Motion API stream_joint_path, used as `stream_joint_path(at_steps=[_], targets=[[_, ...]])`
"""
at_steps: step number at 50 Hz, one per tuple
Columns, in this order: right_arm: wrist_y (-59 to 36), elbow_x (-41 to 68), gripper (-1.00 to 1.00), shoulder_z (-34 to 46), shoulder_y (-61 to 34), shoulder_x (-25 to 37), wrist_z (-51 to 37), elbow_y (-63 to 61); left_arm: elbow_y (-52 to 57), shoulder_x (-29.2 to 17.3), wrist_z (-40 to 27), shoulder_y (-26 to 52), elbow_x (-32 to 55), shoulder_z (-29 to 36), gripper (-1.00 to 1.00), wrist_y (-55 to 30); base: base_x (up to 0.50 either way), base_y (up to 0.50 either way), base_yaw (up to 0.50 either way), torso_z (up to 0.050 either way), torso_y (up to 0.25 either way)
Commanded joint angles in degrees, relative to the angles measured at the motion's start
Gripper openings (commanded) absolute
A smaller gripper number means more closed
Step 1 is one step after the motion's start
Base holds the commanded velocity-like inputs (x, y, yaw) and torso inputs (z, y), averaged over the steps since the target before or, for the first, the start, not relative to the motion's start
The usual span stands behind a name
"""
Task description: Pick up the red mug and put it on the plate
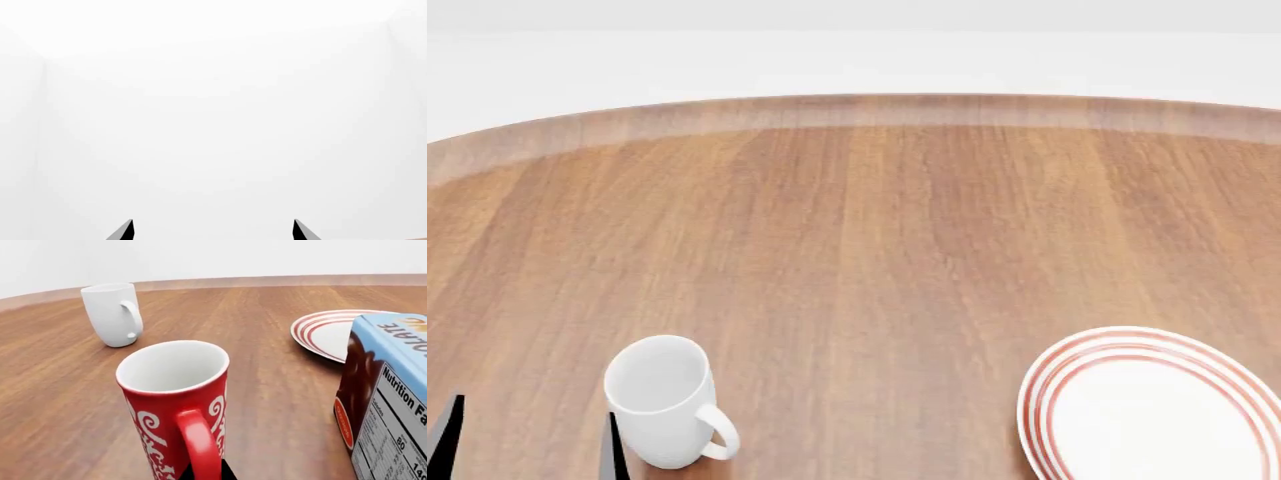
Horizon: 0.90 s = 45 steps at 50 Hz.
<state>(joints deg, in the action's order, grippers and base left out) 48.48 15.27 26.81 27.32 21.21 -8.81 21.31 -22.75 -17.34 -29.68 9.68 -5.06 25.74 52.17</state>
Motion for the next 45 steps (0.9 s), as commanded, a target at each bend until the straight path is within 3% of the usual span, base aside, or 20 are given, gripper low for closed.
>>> stream_joint_path(at_steps=[1, 10, 25, 35, 45], targets=[[0.13, -0.05, -1.00, -0.02, -0.18, -0.12, -0.02, 0.81, -0.09, -0.09, -0.31, 0.09, -0.15, 0.16, 1.00, 0.18, 0.00, 0.00, 0.00, 0.000, 0.000], [-1.75, -0.67, -1.00, -1.11, 1.28, 0.78, -2.60, -3.53, -0.29, -0.14, -0.64, 0.20, -0.36, 0.26, 1.00, 0.57, 0.00, 0.00, 0.00, 0.000, 0.000], [-16.54, -4.82, -1.00, -6.79, 13.62, 9.27, -15.32, -41.38, -0.76, -0.25, -0.96, 0.47, -0.37, 0.61, 1.00, 1.45, 0.00, 0.00, 0.00, 0.000, 0.000], [-23.83, -3.12, -1.00, -8.45, 13.82, 12.42, -18.48, -51.89, -0.84, -0.34, -1.22, 0.55, -0.45, 0.79, 1.00, 1.60, 0.00, 0.00, 0.00, 0.000, 0.000], [-39.20, 1.95, -1.00, -10.90, 10.09, 16.77, -23.19, -64.59, -0.86, -0.44, -1.46, 0.62, -0.54, 0.96, 1.00, 1.64, 0.00, 0.00, 0.00, 0.000, 0.000]])
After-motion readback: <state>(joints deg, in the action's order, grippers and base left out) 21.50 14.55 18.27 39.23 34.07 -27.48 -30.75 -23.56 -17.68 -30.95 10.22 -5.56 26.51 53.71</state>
